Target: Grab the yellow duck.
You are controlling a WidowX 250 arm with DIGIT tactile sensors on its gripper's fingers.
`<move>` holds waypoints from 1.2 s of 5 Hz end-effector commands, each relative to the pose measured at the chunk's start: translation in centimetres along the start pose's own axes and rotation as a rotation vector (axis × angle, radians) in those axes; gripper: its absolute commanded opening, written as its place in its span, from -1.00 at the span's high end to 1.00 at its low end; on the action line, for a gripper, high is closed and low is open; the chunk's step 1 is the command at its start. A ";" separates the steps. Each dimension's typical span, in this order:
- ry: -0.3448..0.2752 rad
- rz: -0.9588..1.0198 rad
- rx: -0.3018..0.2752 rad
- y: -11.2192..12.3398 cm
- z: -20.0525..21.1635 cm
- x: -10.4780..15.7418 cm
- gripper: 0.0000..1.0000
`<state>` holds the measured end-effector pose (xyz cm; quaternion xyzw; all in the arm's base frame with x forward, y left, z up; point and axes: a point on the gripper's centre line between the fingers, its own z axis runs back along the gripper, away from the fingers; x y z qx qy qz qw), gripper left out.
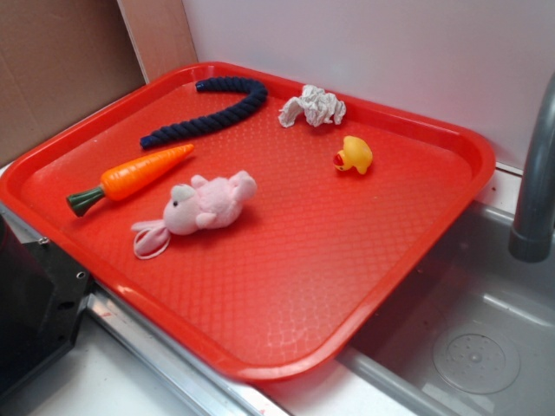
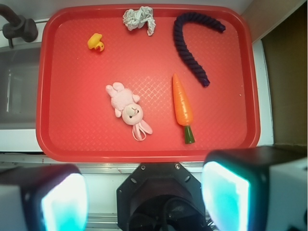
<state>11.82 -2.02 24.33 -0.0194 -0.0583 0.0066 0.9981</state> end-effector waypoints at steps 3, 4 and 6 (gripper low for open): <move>-0.103 0.158 0.047 -0.6 -2.3 2.6 -1.00; -0.170 0.266 0.054 -1.3 -4.1 4.1 -1.00; -0.245 0.502 0.061 -3.5 -7.6 7.6 -1.00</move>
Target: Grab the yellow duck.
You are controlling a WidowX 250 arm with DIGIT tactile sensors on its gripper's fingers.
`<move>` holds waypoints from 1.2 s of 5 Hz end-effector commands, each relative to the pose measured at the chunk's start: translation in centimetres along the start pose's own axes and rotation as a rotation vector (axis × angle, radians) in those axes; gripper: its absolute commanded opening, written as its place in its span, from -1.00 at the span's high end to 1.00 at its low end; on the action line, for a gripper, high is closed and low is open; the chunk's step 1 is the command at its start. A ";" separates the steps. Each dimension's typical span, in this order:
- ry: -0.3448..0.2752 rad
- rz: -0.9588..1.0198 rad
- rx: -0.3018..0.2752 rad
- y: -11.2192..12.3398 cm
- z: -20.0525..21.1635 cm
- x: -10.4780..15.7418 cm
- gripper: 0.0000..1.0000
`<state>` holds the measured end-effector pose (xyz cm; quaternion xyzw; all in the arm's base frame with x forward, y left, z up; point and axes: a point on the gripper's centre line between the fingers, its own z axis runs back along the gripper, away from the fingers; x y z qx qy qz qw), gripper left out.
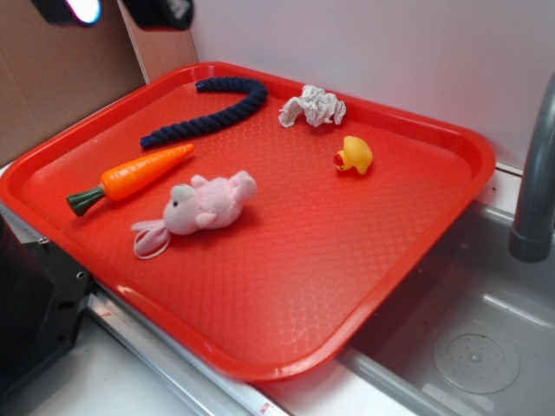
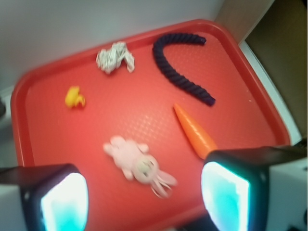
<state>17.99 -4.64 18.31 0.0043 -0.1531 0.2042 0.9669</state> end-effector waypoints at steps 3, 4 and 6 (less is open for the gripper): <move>-0.009 0.205 0.068 -7.1 -8.2 4.0 -1.00; 0.023 0.196 0.093 -8.7 -11.2 5.4 -1.00; 0.062 0.199 0.120 -9.0 -14.8 7.4 -1.00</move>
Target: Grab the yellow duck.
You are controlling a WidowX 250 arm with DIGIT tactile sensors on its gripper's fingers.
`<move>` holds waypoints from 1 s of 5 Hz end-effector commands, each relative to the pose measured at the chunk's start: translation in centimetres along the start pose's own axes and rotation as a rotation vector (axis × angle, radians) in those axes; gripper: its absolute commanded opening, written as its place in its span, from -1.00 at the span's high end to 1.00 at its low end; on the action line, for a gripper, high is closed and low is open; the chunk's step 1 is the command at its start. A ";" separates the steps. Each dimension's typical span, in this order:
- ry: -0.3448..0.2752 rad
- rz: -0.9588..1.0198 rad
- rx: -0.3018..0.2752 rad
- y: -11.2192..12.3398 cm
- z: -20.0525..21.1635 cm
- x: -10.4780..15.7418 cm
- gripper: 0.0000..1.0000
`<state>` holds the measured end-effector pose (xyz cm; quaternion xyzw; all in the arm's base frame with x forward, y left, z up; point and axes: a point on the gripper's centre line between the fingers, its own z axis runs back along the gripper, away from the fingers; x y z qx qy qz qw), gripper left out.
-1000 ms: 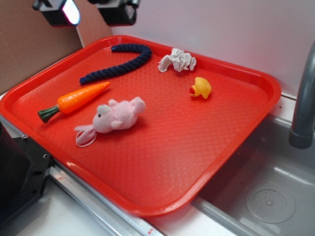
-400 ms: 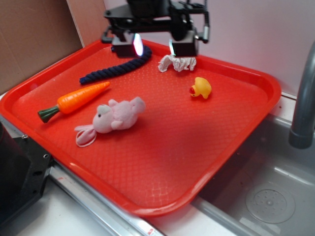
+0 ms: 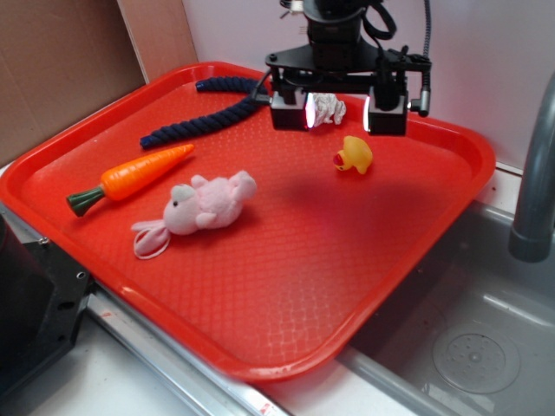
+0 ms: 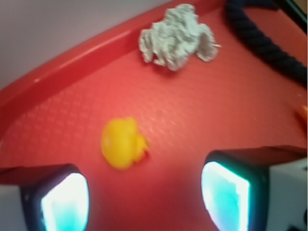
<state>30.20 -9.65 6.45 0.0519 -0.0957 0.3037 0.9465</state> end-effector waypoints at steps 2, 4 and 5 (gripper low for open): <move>0.059 -0.018 -0.039 -1.1 -2.2 3.3 -1.00; 0.156 -0.078 -0.056 -0.6 -2.3 2.7 1.00; 0.165 -0.061 -0.052 -0.5 -2.2 2.3 1.00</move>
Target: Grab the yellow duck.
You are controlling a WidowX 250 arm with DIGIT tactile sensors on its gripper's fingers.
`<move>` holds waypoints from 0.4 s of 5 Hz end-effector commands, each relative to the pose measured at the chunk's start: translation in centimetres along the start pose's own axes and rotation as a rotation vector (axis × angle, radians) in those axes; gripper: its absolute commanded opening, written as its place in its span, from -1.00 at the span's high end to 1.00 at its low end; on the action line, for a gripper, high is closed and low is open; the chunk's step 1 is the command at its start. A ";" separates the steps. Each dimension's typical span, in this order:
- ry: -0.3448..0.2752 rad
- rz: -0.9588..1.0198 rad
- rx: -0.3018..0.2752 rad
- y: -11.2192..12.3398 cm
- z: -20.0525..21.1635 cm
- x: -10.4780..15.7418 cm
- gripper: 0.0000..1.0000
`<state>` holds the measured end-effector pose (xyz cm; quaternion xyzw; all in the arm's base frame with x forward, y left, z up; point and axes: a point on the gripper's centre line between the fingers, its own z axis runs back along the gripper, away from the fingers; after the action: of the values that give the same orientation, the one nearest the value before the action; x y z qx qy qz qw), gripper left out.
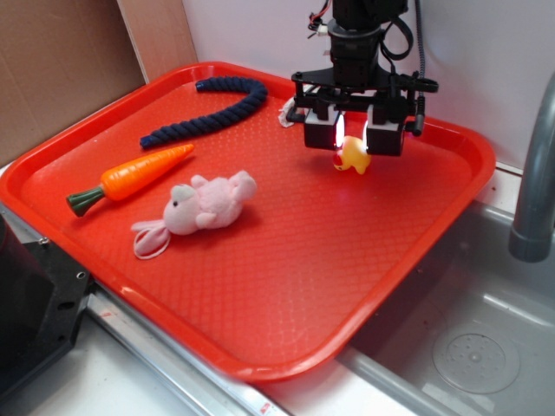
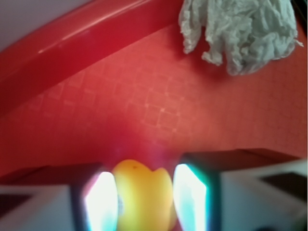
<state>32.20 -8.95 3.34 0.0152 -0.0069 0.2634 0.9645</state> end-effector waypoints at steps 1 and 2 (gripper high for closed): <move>-0.029 0.031 -0.027 0.2 1.5 0.5 1.00; -0.061 0.042 -0.023 0.5 2.4 0.4 1.00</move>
<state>31.65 -8.66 3.56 0.0280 -0.0088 0.2796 0.9597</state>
